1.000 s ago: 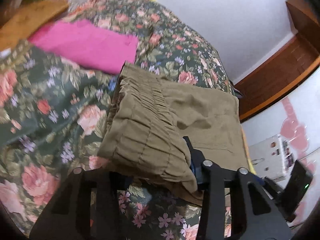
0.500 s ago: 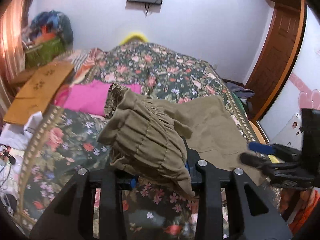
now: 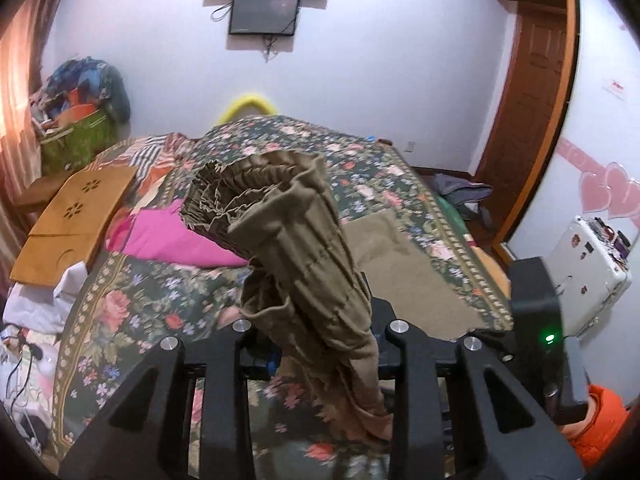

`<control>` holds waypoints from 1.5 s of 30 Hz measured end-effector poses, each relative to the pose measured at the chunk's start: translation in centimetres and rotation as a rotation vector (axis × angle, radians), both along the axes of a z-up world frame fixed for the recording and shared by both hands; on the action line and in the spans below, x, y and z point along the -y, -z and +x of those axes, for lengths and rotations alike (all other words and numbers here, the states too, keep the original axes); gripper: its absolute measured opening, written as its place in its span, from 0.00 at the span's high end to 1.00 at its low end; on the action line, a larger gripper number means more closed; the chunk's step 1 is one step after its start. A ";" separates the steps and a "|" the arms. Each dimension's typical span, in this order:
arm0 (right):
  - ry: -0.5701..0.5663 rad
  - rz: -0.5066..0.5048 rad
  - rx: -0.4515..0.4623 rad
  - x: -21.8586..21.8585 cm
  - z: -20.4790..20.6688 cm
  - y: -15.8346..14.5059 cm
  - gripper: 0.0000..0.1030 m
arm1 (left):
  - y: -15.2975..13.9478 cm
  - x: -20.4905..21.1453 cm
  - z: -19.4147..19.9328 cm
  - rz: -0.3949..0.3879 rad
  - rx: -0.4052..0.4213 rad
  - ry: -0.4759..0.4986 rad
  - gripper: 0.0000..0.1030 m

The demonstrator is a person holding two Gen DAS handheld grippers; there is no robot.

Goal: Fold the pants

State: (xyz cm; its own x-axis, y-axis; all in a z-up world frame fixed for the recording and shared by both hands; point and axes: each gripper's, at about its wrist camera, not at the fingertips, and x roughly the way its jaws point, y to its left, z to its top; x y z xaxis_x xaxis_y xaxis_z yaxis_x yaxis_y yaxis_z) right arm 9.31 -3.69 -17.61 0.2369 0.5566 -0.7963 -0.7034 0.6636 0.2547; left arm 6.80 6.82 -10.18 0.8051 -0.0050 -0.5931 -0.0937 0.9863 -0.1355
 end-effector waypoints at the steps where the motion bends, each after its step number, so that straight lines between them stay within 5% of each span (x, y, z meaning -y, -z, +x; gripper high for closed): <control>1: 0.004 0.011 -0.007 0.2 0.0 -0.1 0.42 | -0.2 0.3 0.1 0.003 0.004 0.005 0.71; 16: 0.327 0.107 0.004 10.6 0.4 -1.3 0.41 | -1.0 4.4 2.0 0.066 0.012 0.106 0.71; 22: 0.308 0.045 0.028 9.6 -0.9 0.6 0.35 | -1.0 6.9 3.1 0.079 0.008 0.157 0.71; 28: 0.309 0.105 -0.007 10.8 -0.8 0.5 0.34 | -0.6 9.5 4.3 0.094 -0.008 0.217 0.71; 45: 0.536 0.138 0.047 20.3 -2.0 -2.1 0.35 | 5.3 15.7 8.3 0.025 -0.222 0.378 0.71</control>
State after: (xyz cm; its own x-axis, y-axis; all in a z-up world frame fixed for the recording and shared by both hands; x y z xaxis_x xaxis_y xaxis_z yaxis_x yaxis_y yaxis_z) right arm 7.32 -23.97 -15.54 0.5495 0.4466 -0.7061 -0.2888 0.8946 0.3410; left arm 15.13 -8.86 -15.53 0.6022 -0.2581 -0.7555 0.2498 0.9597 -0.1287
